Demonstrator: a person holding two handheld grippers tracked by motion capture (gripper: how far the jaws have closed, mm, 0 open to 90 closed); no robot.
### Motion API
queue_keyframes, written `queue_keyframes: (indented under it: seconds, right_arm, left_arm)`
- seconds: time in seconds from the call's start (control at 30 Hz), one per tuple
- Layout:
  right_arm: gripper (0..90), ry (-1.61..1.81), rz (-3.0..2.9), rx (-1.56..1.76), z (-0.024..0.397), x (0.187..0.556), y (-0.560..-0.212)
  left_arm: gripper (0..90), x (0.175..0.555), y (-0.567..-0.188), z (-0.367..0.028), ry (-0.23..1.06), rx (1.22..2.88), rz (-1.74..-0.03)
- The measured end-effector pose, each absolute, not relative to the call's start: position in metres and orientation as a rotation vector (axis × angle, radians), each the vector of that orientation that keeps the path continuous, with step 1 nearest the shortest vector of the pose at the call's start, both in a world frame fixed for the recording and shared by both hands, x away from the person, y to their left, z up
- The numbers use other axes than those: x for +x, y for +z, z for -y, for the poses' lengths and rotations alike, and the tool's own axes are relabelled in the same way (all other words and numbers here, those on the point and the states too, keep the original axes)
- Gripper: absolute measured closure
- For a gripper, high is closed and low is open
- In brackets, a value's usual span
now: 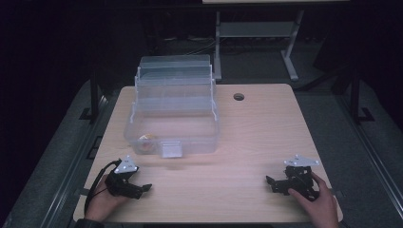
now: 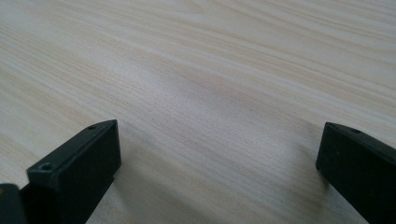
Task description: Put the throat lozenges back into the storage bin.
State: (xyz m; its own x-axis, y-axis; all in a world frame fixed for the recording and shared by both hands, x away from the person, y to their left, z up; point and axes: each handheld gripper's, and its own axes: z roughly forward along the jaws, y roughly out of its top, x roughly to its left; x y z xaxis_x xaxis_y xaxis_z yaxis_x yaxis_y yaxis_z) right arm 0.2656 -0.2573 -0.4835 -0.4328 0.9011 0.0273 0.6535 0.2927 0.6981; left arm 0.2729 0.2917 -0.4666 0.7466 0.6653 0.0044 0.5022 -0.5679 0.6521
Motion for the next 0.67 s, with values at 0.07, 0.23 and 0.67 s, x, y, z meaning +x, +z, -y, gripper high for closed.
queue_keyframes:
  seconds: [0.07, 0.23, 0.67]
  right_arm:
    - [0.0, 0.916, -2.196, 1.398, 0.2572, 0.2656, -0.4835]
    - [0.0, 0.916, -2.195, 1.399, 0.2572, 0.2656, -0.4835]
    - [0.0, 0.916, -2.196, 1.398, 0.2572, 0.2657, -0.4835]
  left_arm:
    - [12.1, 0.2718, -0.4684, -0.2931, 0.340, 2.278, -0.869]
    - [12.1, 0.2688, -0.4742, -0.2982, 0.361, 2.215, -0.842]
    - [12.0, 0.2685, -0.4742, -0.2979, 0.361, 2.216, -0.843]
